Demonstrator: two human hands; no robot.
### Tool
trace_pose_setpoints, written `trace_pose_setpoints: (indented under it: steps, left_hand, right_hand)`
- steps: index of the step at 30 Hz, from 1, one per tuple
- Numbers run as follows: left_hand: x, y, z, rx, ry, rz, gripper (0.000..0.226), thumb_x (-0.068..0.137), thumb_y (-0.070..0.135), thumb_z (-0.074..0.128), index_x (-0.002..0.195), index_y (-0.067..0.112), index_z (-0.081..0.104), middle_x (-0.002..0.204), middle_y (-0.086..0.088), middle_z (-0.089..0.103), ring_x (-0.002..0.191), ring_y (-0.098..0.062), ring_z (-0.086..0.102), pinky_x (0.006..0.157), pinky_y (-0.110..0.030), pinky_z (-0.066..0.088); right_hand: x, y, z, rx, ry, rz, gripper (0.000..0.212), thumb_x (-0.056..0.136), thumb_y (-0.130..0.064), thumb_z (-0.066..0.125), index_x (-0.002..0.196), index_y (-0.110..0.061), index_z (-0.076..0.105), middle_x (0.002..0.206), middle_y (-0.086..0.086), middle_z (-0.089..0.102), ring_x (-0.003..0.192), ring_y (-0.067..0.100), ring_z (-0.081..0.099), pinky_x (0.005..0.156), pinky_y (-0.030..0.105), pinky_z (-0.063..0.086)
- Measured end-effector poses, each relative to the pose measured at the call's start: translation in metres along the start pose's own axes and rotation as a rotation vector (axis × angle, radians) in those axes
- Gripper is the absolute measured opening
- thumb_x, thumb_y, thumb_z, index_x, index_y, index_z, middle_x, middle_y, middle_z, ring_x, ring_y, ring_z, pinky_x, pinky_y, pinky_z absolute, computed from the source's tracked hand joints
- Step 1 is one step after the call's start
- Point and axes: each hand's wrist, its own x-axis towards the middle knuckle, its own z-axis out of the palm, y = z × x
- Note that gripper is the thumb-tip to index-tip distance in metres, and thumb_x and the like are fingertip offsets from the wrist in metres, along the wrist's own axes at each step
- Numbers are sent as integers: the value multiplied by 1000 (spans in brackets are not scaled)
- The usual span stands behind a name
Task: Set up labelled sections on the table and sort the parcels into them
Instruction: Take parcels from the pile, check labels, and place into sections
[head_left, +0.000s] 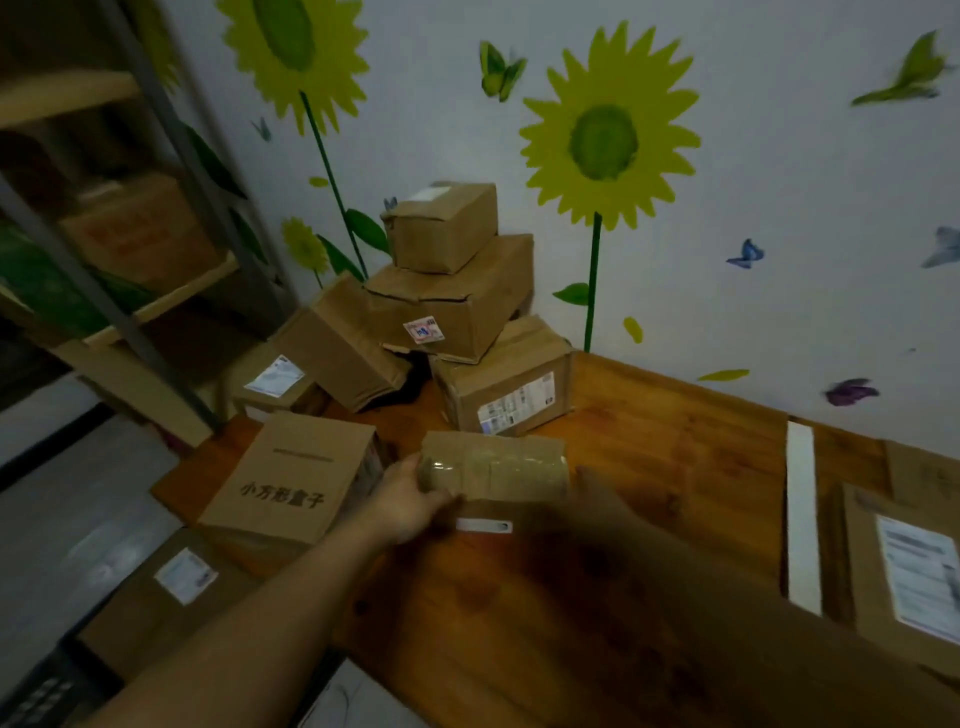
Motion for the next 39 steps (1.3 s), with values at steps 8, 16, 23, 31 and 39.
trace_pose_setpoints:
  steps: [8, 16, 23, 31, 39]
  left_hand:
    - [56, -20, 17, -37, 1, -156, 60, 90, 22, 62, 142, 11, 35, 142, -10, 45, 128, -28, 45, 103, -30, 35]
    - [47, -42, 6, -110, -108, -166, 51, 88, 31, 63, 132, 20, 40, 117, -7, 56, 98, -24, 57, 75, -32, 48]
    - [49, -59, 4, -186, -162, -176, 58, 86, 33, 66, 132, 16, 36, 128, -10, 54, 103, -26, 58, 69, -32, 52]
    - [50, -39, -1, -145, -217, -94, 52, 86, 22, 68, 131, 12, 46, 128, -13, 56, 108, -30, 58, 88, -37, 49]
    - [1, 28, -49, -567, -203, 151, 47, 95, 48, 42, 139, 37, 33, 137, -1, 39, 122, -28, 42, 89, -50, 47]
  right_hand:
    - [36, 24, 19, 108, 56, 216, 77, 89, -22, 64, 150, -32, 19, 151, 4, 35, 135, 28, 38, 106, 42, 37]
    - [13, 13, 42, 132, 207, 266, 69, 86, -27, 69, 145, -21, 33, 144, 7, 39, 127, 25, 46, 94, 33, 45]
    - [-9, 35, 47, -2, 191, 386, 58, 90, -45, 59, 135, -10, 48, 120, 10, 61, 100, 25, 61, 75, 28, 47]
    - [-24, 17, 40, 330, 304, 409, 63, 87, -48, 62, 136, -13, 41, 110, 6, 59, 90, 21, 60, 67, 30, 49]
    - [-61, -56, 7, 564, 755, 156, 59, 85, -61, 54, 123, -16, 48, 126, 8, 53, 113, 27, 52, 101, 48, 44]
